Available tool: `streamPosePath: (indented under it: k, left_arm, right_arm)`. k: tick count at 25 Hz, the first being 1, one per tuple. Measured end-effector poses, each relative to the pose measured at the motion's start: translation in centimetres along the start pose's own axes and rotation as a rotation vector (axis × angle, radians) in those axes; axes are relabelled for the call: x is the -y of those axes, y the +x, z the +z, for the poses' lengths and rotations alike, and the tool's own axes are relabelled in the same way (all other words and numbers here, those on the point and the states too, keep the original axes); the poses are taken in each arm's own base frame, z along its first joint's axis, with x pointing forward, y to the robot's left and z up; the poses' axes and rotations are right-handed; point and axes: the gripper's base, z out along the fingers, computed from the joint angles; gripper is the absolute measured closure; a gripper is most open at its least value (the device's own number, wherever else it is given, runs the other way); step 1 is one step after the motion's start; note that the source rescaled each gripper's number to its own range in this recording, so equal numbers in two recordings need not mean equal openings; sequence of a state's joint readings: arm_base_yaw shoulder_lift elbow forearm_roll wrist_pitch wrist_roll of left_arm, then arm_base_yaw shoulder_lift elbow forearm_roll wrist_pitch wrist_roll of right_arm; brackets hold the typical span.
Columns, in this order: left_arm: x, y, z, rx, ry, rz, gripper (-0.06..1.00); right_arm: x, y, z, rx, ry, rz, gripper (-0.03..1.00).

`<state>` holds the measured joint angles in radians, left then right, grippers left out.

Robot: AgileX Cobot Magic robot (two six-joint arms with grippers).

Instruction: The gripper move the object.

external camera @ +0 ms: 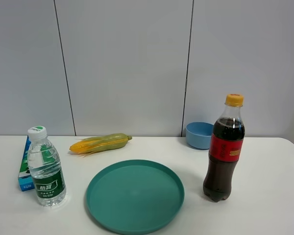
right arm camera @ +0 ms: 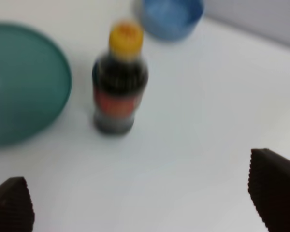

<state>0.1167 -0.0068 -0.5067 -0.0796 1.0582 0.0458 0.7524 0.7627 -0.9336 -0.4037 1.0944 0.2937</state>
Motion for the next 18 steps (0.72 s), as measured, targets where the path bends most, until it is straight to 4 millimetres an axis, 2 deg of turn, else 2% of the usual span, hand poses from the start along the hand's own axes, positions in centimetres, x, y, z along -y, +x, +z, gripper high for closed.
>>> streamPosePath:
  k: [7,13,18]
  left_arm:
    - [0.0,0.0,0.0,0.000,0.000,0.000,-0.06]
    - [0.0,0.0,0.0,0.000,0.000,0.000,-0.06]
    - [0.0,0.0,0.0,0.000,0.000,0.000,-0.06]
  right_arm:
    - [1.7,5.6,-0.8,-0.094,0.033,0.173,0.12]
    - [0.9,10.0,-1.2,-0.101,0.061,0.334,0.12]
    - [-0.3,13.3,-1.2,-0.040,0.108,0.417,0.12]
